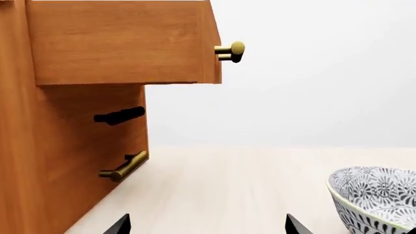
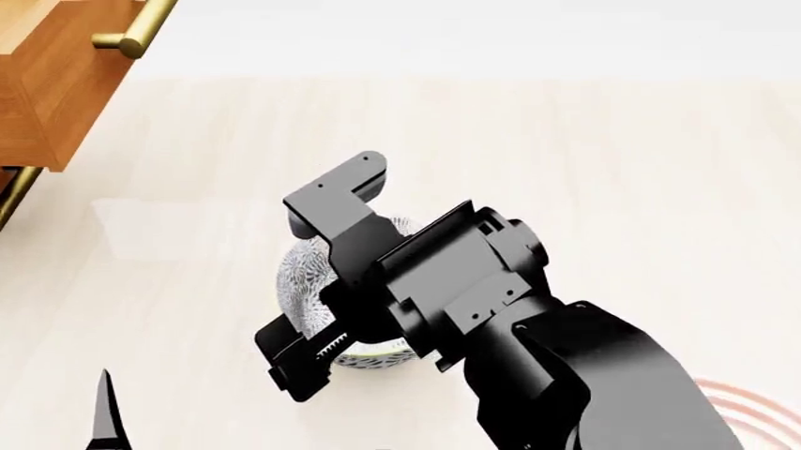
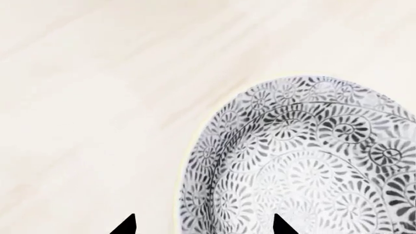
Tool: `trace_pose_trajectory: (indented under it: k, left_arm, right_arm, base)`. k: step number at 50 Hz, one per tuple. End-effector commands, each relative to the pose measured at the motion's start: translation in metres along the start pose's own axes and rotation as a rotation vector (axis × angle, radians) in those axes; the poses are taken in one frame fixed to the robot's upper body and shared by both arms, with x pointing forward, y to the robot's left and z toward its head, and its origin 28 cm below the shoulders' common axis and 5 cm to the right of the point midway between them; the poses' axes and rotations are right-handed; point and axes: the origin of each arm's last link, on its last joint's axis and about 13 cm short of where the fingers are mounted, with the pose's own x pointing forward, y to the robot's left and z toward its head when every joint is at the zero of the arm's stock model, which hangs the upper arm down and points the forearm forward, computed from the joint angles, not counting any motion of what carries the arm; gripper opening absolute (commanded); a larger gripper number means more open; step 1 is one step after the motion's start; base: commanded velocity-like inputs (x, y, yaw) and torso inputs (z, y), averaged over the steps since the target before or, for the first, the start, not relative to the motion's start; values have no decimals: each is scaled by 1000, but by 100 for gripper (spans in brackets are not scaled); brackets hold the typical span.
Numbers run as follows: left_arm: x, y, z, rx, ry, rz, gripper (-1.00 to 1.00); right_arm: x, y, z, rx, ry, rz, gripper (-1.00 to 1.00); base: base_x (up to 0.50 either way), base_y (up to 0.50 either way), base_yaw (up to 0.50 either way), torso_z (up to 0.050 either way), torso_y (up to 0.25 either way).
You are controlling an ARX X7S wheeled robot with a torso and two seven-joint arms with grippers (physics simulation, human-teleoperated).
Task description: Put the bowl on the plate.
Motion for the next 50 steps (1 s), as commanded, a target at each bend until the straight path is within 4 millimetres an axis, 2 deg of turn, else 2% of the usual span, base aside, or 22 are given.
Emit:
trace_pose_trajectory:
  k: [1, 2, 3, 4, 21, 50]
  left_arm:
    - [-2, 0, -7, -2, -6, -2, 100]
    - [3, 8, 13, 15, 15, 28, 100]
    - [5, 0, 35, 1, -10, -5, 100]
    - [5, 0, 36, 3, -14, -6, 100]
    - [-2, -2, 36, 0, -12, -8, 100]
    - [-3, -2, 21, 8, -9, -14, 100]
  right_arm:
    - [0, 0, -1, 1, 5, -2, 100]
    - [0, 0, -1, 0, 4, -2, 100]
    - [1, 0, -1, -1, 5, -2, 100]
    - [1, 0, -1, 0, 4, -2, 100]
    - [4, 2, -5, 0, 15, 5, 100]
    - [10, 1, -12, -4, 10, 8, 100]
  base:
    - [0, 0, 0, 0, -133]
    - [0, 0, 0, 0, -133]
    - [0, 0, 0, 0, -133]
    - [0, 0, 0, 0, -133]
    - [0, 0, 0, 0, -31]
    - [0, 0, 0, 0, 0]
